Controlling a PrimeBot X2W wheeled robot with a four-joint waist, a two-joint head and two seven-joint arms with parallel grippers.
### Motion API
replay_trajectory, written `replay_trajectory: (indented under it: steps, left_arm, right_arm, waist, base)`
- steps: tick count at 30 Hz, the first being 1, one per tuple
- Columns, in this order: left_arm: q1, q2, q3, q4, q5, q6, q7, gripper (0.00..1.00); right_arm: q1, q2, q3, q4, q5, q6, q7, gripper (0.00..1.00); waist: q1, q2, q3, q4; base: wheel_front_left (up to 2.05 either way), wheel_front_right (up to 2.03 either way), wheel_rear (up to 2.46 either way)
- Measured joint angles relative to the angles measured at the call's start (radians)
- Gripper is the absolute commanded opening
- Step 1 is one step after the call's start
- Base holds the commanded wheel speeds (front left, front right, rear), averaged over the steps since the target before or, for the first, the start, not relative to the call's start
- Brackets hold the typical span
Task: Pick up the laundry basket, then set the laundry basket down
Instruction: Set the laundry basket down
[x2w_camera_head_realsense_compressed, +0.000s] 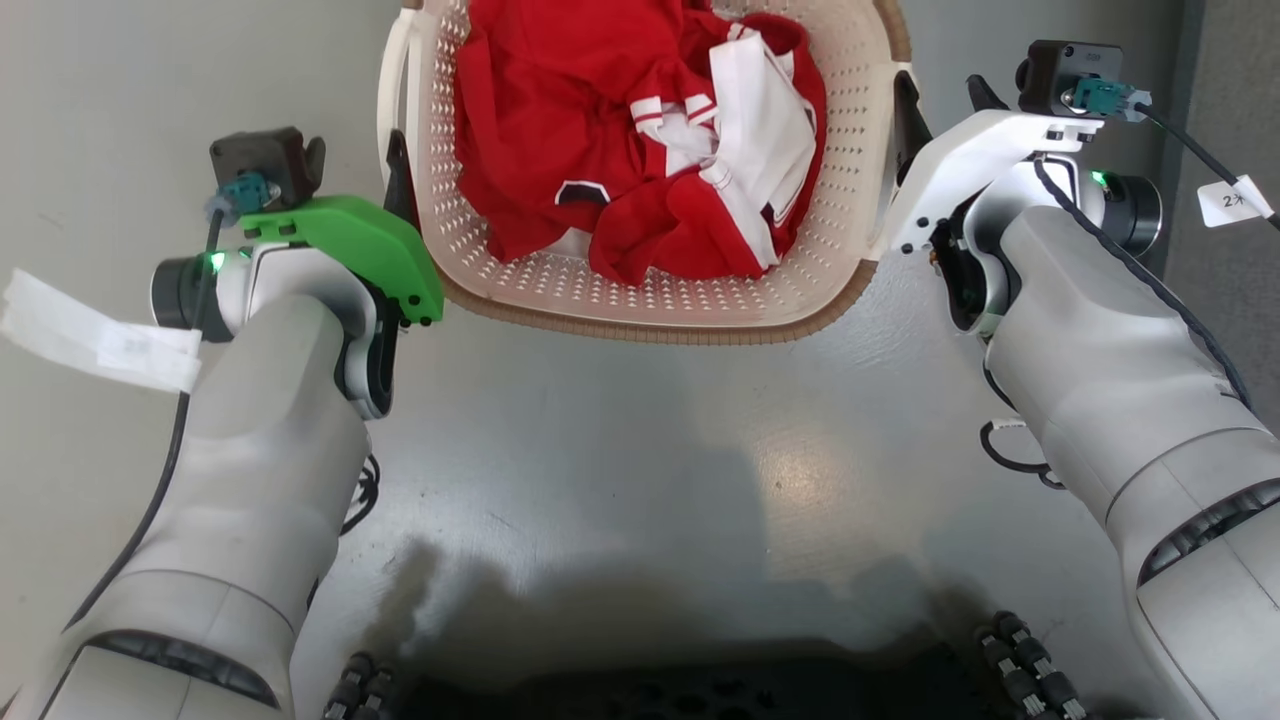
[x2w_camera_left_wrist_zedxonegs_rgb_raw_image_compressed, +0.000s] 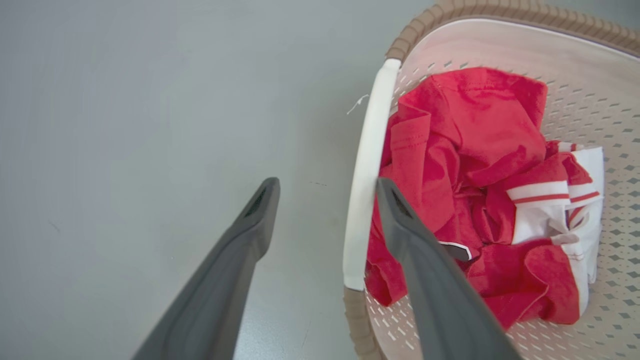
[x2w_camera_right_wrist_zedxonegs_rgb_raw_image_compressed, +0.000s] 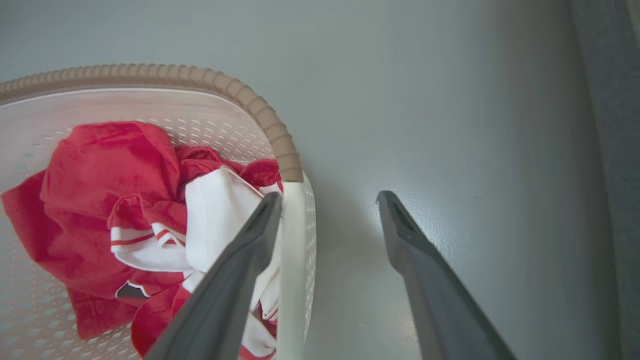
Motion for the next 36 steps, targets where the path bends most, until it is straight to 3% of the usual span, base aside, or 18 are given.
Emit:
replay_trajectory:
  steps: [16, 36]
  left_arm:
    - [0.087, 0.005, 0.037, -0.078, 0.063, 0.003, 0.000, 1.00]
    - [0.312, 0.067, 0.182, -0.414, 0.242, 0.017, 0.000, 1.00]
  right_arm:
    - [0.055, -0.023, -0.036, -0.092, -0.056, 0.000, -0.001, 1.00]
    - [0.256, -0.060, -0.190, -0.403, -0.204, -0.002, -0.002, 1.00]
  waist:
    - [-0.0001, 0.0000, -0.100, -0.008]
    - [-0.0001, 0.0000, -0.357, -0.022]
  base:
    - [0.00, 0.00, 0.00]
    - [0.00, 0.00, 0.00]
